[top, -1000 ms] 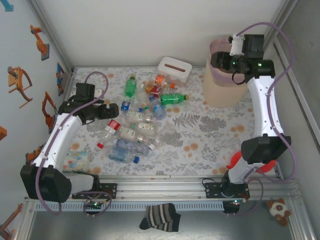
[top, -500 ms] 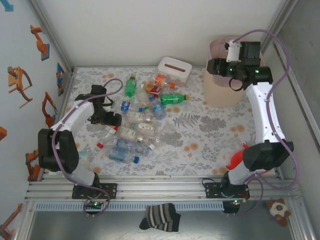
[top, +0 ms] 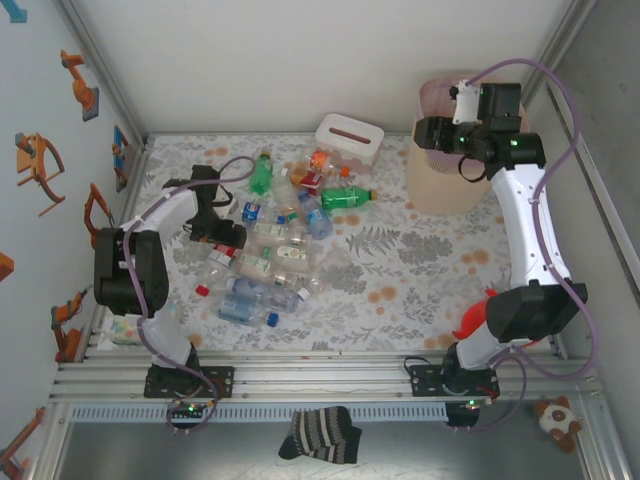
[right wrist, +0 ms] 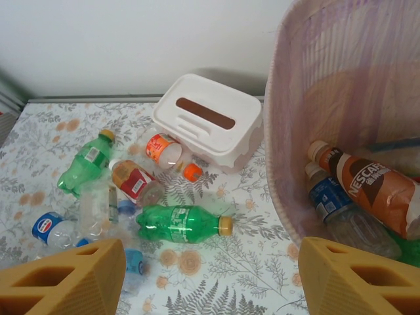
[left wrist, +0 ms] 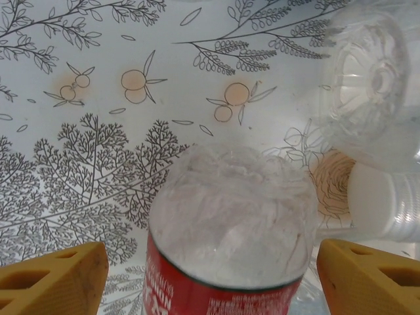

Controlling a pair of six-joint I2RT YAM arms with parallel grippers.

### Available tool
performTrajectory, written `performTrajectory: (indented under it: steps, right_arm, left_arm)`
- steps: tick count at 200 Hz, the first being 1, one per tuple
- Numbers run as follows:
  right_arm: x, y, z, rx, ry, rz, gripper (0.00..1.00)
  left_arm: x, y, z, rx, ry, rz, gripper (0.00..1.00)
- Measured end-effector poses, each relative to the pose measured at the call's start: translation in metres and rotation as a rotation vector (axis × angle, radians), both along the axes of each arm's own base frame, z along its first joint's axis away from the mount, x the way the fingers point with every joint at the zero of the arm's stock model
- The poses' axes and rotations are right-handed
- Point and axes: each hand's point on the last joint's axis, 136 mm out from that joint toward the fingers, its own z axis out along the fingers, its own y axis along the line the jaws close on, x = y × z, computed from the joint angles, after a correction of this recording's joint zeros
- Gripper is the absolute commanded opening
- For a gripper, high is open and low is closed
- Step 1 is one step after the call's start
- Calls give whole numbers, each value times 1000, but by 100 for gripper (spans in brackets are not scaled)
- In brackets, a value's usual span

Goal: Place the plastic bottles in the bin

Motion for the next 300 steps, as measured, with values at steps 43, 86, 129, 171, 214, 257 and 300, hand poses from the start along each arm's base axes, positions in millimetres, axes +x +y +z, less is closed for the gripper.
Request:
performTrajectory:
  steps: [43,86,129,171,214,257,300]
  right_arm:
    - [-1,3,-1,-3,2,5,69]
    - [-2,10,-1,-7,2,18,69]
    - [-3,15,-6,-15,12,25,68]
    - [-9,33,-16,-19,36,64,68]
    - [-17,53,-29,-9,71,106,67]
    - [-28,81,-37,32,91,168,67]
    - [-36,118,-43,88,86,257,67]
  left_arm:
    - [2,12,-11,0,33,28,80]
    - [3,22,-13,-10,43,61,74]
    - [3,23,-14,-22,48,73,67]
    - [4,24,-13,-22,46,75,65]
    - [8,27,10,-39,-22,91,63]
    - [13,31,53,-85,-148,124,58]
    - [22,28,97,-140,-262,140,57]
